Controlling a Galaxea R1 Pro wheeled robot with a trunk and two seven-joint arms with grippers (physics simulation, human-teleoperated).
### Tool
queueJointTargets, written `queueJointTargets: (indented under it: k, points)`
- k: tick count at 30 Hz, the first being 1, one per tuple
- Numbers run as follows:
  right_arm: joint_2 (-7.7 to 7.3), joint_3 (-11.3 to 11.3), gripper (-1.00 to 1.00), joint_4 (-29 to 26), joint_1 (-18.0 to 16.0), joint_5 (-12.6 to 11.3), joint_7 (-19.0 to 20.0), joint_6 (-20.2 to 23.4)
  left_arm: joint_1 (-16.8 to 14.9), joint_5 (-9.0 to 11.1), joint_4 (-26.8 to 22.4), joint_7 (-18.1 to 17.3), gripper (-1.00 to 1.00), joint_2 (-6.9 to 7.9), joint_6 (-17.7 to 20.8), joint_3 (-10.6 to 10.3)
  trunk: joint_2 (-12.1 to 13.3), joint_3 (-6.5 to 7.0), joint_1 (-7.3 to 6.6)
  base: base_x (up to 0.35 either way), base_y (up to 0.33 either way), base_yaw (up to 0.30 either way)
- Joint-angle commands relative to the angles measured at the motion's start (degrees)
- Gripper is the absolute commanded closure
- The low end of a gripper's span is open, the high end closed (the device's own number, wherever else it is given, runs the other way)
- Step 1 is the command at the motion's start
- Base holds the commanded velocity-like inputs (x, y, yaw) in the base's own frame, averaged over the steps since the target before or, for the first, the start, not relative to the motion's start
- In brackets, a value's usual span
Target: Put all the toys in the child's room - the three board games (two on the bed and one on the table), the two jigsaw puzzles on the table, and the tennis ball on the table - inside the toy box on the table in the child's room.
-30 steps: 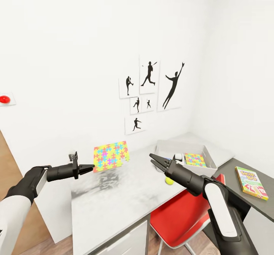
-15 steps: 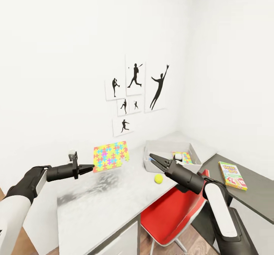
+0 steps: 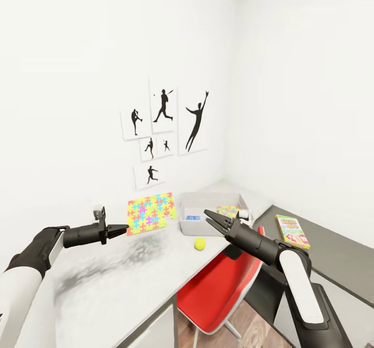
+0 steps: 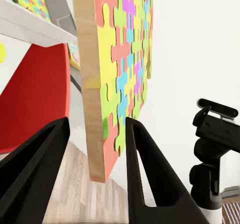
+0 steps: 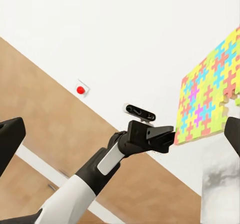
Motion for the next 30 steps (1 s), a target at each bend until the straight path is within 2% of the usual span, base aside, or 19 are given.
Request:
queueJointTargets:
  k: [1, 20, 24, 30]
  points:
    - [0.07, -0.16, -1.0, 0.05, -0.03, 0.24, 0.3, 0.35, 0.0, 0.08, 0.01, -0.15, 1.0, 0.04, 0.57, 0.04, -0.04, 0.03, 0.02, 0.0, 0.0, -0.243]
    - [0.07, -0.3, -1.0, 0.07, -0.02, 0.23, 0.27, 0.29, 0.0, 0.07, -0.02, 0.01, 1.0, -0.02, 0.3, -0.04, -0.04, 0.99, 0.02, 0.0, -0.002, -0.243]
    - [0.07, -0.31, -1.0, 0.07, -0.02, 0.22, 0.27, 0.27, 0.0, 0.07, 0.0, 0.03, 1.0, -0.09, -0.1, -0.03, -0.04, 1.16, 0.02, 0.0, -0.214, -0.201]
    - [0.07, -0.22, -1.0, 0.07, -0.02, 0.24, 0.25, 0.27, 0.0, 0.01, -0.01, 0.08, 1.0, -0.04, -0.29, -0.03, -0.04, 1.21, 0.02, 0.001, -0.291, -0.042]
